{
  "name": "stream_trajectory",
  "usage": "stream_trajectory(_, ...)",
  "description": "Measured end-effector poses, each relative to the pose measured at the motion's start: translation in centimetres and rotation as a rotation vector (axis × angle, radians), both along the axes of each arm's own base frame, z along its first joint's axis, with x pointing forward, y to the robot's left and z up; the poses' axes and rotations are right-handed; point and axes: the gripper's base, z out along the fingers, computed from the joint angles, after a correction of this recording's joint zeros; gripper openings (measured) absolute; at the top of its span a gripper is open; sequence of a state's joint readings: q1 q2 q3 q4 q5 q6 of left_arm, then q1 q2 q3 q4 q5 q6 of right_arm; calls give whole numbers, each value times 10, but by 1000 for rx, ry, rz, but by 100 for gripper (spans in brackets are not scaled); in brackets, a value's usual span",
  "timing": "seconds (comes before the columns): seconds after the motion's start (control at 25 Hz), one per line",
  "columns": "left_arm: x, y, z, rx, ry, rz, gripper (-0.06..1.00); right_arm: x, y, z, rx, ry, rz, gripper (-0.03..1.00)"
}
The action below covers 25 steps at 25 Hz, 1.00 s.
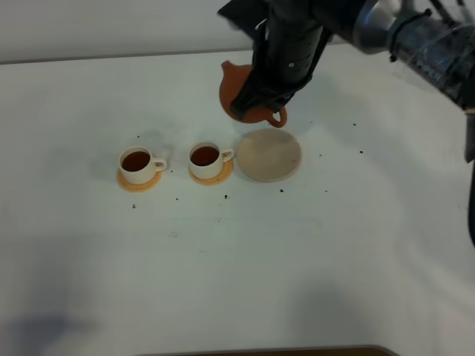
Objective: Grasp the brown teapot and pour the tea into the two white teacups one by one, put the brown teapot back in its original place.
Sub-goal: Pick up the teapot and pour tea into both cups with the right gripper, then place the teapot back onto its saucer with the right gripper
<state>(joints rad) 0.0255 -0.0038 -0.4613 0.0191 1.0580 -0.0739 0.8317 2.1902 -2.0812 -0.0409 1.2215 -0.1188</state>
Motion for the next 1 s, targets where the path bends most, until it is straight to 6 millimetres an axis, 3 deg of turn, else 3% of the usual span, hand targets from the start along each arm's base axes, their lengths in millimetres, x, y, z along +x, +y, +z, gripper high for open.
stream_trajectory(0.16,0,0,0,0,0,0,28,1,-12,1,38,66,-68,14)
stream_trajectory(0.52,0,0,0,0,0,0,28,-11,-22,-36,-44,186,-80,14)
stream_trajectory(0.76,0,0,0,0,0,0,28,-10,-21,-54,-8,159,-85,14)
stream_trajectory(1.0,0,0,0,0,0,0,28,-6,-17,-59,25,119,-86,14)
